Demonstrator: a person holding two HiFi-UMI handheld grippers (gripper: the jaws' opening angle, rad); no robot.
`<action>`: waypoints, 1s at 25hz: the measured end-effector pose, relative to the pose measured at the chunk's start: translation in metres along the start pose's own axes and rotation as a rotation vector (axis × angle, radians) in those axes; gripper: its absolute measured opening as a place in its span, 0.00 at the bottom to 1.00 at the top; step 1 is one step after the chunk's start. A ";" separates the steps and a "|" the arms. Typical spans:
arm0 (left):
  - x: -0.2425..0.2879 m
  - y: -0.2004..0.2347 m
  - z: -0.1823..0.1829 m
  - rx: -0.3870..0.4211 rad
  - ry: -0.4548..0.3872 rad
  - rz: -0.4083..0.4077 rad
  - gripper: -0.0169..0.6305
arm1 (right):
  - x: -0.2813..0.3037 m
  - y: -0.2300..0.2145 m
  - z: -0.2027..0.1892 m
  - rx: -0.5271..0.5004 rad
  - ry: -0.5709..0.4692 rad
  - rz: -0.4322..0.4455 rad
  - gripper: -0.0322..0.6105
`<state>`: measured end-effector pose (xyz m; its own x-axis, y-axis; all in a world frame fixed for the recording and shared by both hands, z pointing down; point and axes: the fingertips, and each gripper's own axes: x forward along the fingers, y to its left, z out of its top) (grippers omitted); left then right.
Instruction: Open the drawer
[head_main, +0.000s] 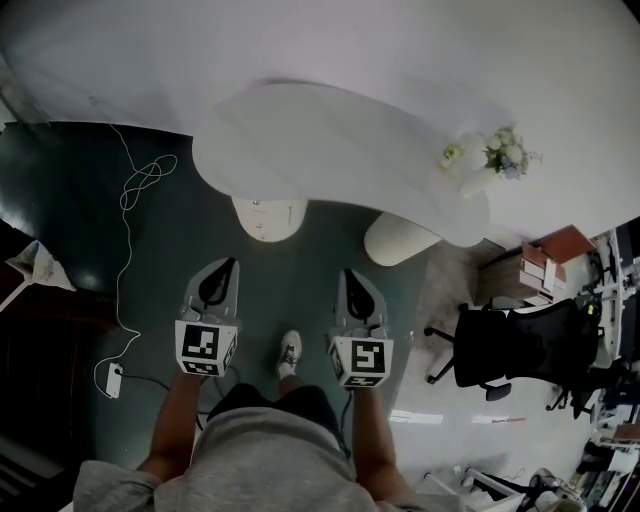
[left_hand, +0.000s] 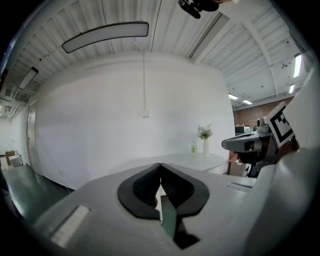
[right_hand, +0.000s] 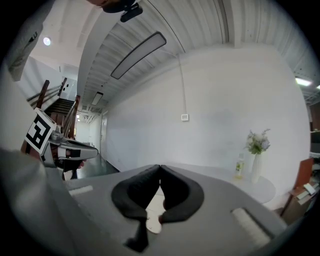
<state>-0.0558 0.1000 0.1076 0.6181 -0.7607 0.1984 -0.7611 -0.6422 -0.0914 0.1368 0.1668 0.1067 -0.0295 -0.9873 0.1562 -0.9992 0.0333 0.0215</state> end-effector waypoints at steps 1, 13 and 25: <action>0.007 0.002 -0.003 -0.006 0.009 0.009 0.04 | 0.009 -0.003 -0.003 0.001 0.008 0.011 0.05; 0.084 0.025 -0.053 -0.071 0.102 0.135 0.04 | 0.112 -0.017 -0.049 0.013 0.093 0.167 0.05; 0.138 0.053 -0.120 -0.102 0.130 0.163 0.04 | 0.185 -0.002 -0.115 0.016 0.148 0.232 0.05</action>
<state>-0.0348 -0.0279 0.2475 0.4601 -0.8306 0.3137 -0.8686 -0.4943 -0.0350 0.1362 0.0016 0.2496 -0.2547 -0.9200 0.2979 -0.9665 0.2523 -0.0471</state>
